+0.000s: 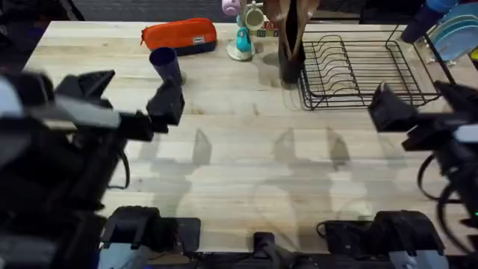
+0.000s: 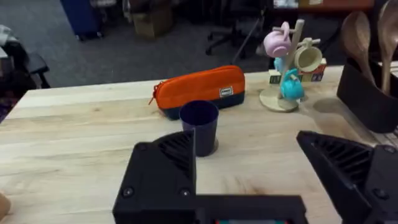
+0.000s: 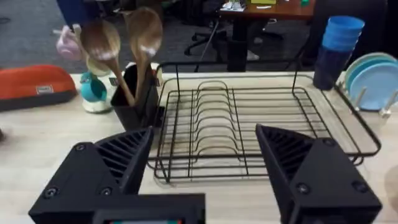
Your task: Pick up the cup on the table and put them onto the rack.
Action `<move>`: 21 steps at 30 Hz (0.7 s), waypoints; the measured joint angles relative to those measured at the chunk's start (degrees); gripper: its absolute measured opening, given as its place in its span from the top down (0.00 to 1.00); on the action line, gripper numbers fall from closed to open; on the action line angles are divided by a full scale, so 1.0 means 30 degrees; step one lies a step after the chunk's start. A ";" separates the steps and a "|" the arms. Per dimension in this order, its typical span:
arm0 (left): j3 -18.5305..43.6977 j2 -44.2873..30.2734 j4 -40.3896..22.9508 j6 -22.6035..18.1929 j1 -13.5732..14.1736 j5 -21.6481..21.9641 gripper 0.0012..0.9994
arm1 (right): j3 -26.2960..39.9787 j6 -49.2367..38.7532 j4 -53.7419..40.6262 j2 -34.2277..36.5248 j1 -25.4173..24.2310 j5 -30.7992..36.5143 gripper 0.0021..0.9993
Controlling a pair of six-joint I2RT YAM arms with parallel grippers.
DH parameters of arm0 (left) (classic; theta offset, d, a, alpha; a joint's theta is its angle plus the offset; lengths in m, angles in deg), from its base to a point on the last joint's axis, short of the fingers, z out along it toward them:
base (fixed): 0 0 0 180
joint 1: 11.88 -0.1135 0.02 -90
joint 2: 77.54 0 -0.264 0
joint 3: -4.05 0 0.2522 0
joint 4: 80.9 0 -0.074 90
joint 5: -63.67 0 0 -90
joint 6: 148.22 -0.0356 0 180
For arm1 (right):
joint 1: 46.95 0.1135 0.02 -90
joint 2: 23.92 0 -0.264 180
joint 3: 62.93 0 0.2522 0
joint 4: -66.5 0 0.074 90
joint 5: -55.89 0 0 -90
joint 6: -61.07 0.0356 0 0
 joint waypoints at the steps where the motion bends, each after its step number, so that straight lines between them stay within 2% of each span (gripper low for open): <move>1: 0.0593 -0.0897 -0.0088 -0.0090 0.0002 0.0000 0.01 | 0.0546 0.0000 -0.0010 0.0611 0.0000 0.0000 0.00; 8: 0.5232 -0.7221 -0.0383 -0.1005 0.0003 -0.0001 0.01 | 0.4383 0.0000 -0.0033 0.5650 0.0000 0.0000 0.00; 10: 0.7165 -0.9169 -0.1043 -0.1391 0.0000 -0.0003 0.01 | 0.5557 0.0000 -0.0018 0.7387 0.0000 0.0000 0.00; 15: 1.1962 -1.3322 -0.4475 -0.2068 -0.0004 0.0000 0.01 | 0.7992 0.0000 -0.0061 1.0987 0.0000 0.0000 0.00; 21: 1.7239 -1.7990 -0.8917 -0.3890 0.0000 0.0000 0.01 | 1.0466 -0.0329 -0.0044 1.4504 0.0000 0.0000 0.00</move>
